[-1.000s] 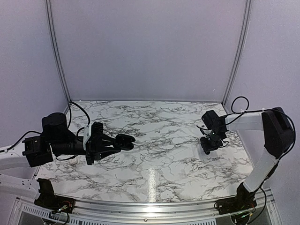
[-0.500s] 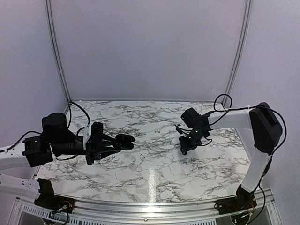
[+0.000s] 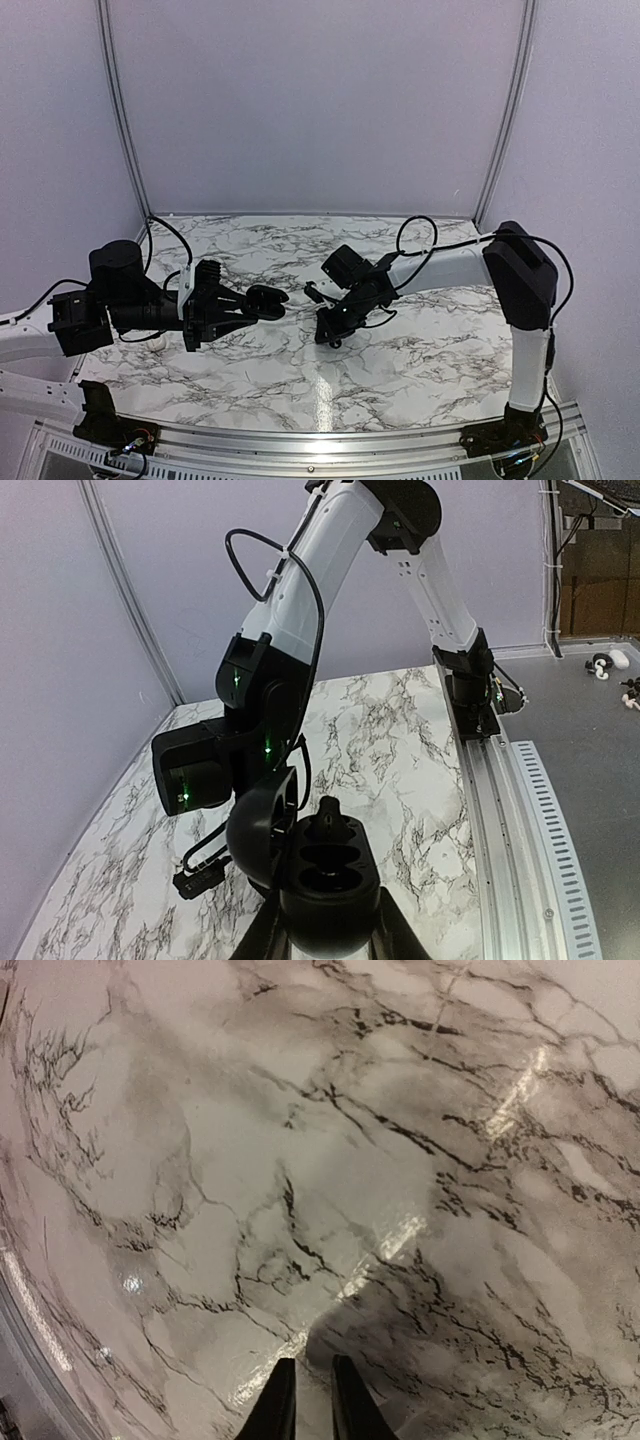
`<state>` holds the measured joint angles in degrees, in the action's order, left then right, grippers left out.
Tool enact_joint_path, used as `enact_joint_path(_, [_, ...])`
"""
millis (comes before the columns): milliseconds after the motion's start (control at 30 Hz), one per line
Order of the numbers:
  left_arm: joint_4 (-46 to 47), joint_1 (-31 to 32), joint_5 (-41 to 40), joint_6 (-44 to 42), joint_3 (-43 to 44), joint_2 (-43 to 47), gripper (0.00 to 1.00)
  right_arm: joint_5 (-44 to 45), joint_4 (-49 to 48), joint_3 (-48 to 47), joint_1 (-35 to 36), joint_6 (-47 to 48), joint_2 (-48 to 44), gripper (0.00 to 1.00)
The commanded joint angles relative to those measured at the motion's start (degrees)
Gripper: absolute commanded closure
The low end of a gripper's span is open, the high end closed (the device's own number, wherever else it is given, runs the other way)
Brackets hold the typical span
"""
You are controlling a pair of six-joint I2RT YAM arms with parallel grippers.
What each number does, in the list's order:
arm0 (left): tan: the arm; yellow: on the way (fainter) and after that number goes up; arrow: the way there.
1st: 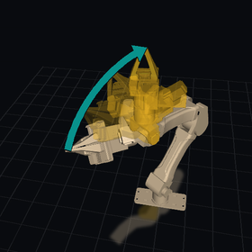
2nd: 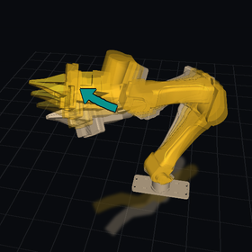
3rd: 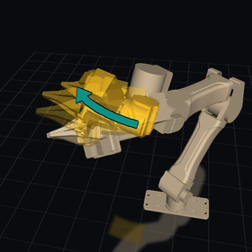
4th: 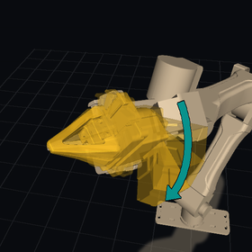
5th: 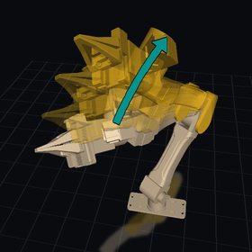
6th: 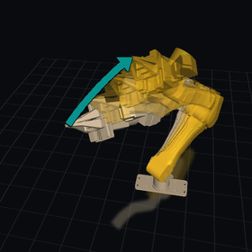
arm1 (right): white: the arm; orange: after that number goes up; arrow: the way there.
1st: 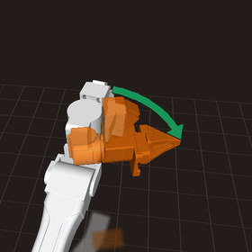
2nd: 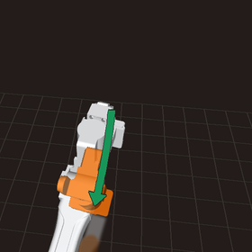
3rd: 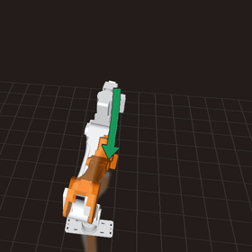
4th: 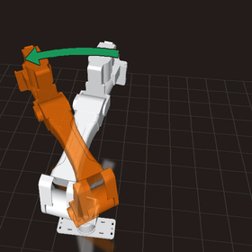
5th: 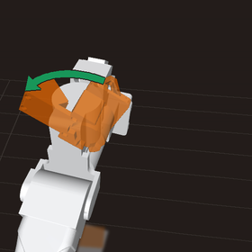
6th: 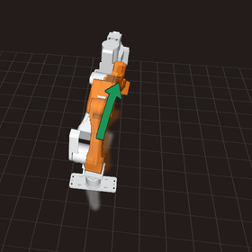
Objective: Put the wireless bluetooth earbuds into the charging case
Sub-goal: Move the left earbud to the center of the board, then pick up the left earbud from the center of the board.
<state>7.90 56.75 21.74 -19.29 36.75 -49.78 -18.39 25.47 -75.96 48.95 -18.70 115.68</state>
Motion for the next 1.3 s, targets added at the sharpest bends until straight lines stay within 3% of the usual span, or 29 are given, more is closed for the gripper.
enact_joint_path(0, [2.3,-0.1,-0.6,0.6,0.3,1.0,1.00,1.5,1.5,-3.0,0.4,0.8,-0.1,0.79])
enact_joint_path(167, [2.6,-0.2,-0.6,0.7,0.3,0.9,1.00,3.2,1.2,-4.7,0.4,6.3,-4.1,0.68])
enact_joint_path(400, [1.8,-0.3,-1.2,0.9,0.4,1.6,1.00,7.9,3.9,-2.7,-0.8,17.4,-8.2,0.60])
enact_joint_path(600, [1.6,-0.3,-1.4,0.9,0.4,1.6,1.00,-5.0,1.8,-0.5,-5.3,12.9,-5.4,0.56])
enact_joint_path(800, [1.6,-0.3,-1.3,0.7,0.3,1.5,1.00,-12.2,-0.2,2.7,-6.0,10.9,-4.1,0.48])
enact_joint_path(1267, [1.6,-0.3,-1.3,0.5,0.1,1.3,1.00,-13.6,-1.8,8.2,-6.6,9.5,-4.6,0.47])
